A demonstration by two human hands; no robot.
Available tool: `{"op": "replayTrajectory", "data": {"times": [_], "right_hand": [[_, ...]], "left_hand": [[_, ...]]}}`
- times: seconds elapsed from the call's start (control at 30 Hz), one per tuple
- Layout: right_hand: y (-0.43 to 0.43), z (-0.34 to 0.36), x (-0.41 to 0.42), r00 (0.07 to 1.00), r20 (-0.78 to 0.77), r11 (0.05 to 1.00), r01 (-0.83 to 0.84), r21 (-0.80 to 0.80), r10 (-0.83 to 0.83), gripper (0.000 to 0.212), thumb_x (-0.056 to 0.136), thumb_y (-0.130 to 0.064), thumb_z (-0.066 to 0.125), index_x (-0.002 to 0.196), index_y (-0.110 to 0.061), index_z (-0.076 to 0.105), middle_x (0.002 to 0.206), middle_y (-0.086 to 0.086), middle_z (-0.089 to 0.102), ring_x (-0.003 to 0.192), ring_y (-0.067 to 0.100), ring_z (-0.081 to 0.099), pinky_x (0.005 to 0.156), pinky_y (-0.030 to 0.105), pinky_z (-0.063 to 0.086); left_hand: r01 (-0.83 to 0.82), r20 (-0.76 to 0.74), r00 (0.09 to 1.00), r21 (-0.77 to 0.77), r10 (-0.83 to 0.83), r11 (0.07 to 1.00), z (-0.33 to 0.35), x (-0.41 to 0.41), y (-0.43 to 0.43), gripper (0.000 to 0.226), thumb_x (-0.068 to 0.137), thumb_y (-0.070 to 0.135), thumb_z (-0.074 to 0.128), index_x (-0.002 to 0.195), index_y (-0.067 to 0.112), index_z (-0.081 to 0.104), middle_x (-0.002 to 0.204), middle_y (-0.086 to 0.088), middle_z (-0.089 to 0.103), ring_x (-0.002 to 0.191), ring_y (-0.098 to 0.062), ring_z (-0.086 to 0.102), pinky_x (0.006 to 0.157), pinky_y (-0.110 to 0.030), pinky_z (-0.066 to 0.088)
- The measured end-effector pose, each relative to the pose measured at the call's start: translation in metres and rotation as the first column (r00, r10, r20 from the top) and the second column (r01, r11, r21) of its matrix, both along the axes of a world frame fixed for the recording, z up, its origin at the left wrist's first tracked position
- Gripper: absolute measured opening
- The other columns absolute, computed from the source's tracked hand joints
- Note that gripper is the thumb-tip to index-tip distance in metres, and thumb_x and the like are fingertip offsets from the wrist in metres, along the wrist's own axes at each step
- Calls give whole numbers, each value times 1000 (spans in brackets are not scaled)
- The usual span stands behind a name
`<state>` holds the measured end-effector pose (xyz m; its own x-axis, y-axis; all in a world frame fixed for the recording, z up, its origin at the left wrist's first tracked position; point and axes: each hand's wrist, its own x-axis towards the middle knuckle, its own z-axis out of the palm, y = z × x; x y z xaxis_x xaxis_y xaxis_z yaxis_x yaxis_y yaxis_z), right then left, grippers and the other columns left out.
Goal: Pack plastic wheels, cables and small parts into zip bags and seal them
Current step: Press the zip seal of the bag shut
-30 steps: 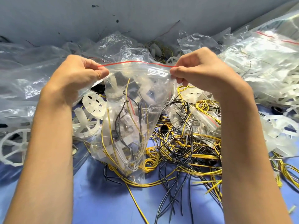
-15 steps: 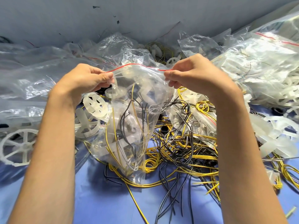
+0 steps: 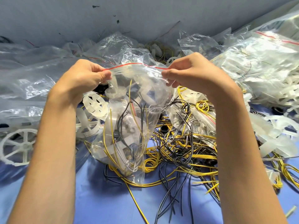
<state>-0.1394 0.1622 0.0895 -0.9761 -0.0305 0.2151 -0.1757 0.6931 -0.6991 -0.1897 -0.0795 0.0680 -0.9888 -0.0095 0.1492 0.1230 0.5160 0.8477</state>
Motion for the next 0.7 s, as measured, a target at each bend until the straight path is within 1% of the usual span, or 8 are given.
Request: {"op": "replayTrajectory", "data": {"times": [0.03, 0.17, 0.23, 0.3, 0.4, 0.53, 0.63, 0.7], "right_hand": [[0, -1, 0, 1000, 7, 1000, -6, 9, 6, 20, 83, -30, 64, 74, -15, 72, 69, -4, 72, 66, 4, 64, 71, 28, 52], [-2, -1, 0, 999, -44, 1000, 20, 8, -20, 17, 83, -25, 64, 74, -15, 74, 62, -7, 69, 52, -8, 57, 51, 8, 43], [-3, 0, 2, 998, -59, 999, 30, 14, -29, 15, 80, -23, 64, 71, -15, 74, 59, -7, 68, 51, -6, 55, 46, 8, 40], [-3, 3, 3, 997, -71, 999, 31, 22, -29, 14, 77, -21, 64, 68, -15, 74, 57, -5, 67, 53, 1, 54, 47, 13, 40], [-4, 6, 4, 996, -84, 1000, 8, -23, -10, 13, 73, -19, 65, 64, -12, 73, 56, -2, 67, 51, 3, 53, 54, 19, 45], [-5, 7, 4, 998, -28, 998, -63, -25, 62, 19, 77, -27, 64, 72, -12, 74, 67, 1, 72, 63, 8, 60, 75, 39, 55], [-5, 4, 4, 998, -38, 998, -58, -7, 58, 17, 80, -27, 65, 73, -13, 74, 67, -2, 72, 62, 4, 61, 73, 34, 54], [-6, 4, 5, 996, -77, 999, -45, -3, 45, 14, 78, -22, 66, 71, -13, 74, 63, -3, 70, 58, 1, 58, 67, 29, 53]], "left_hand": [[5, -8, 1000, 2, -5, 1000, 1, 1, 0, 8, 90, 17, 63, 88, 12, 68, 76, -1, 63, 70, -9, 54, 74, -21, 44], [51, -5, 999, 82, -51, 995, 4, 5, 4, 18, 87, 18, 67, 99, 6, 68, 82, -3, 65, 78, -9, 58, 84, -19, 48], [77, 24, 996, 120, -81, 990, 5, 6, 7, 20, 89, 19, 63, 105, 7, 64, 85, 0, 66, 69, 1, 61, 70, -8, 49], [115, 76, 989, 131, -126, 985, 3, 6, 8, 19, 91, 22, 59, 105, 10, 62, 90, 1, 68, 65, 5, 61, 61, -3, 47], [155, 124, 977, 140, -172, 978, 1, 7, 8, 9, 92, 19, 57, 97, 12, 61, 92, 0, 69, 66, 4, 63, 66, -5, 50], [171, 100, 977, 175, -190, 970, 4, 8, 10, 3, 92, 8, 57, 92, 7, 60, 65, 9, 70, 59, 2, 64, 66, -8, 51], [193, 65, 976, 174, -207, 966, 7, 10, 11, 6, 91, 7, 57, 86, 8, 60, 62, 10, 69, 60, 2, 64, 60, -7, 49], [199, 49, 976, 180, -211, 963, 8, 11, 11, 8, 90, 13, 58, 83, 11, 61, 66, 8, 70, 65, 0, 65, 65, -9, 51]]}}
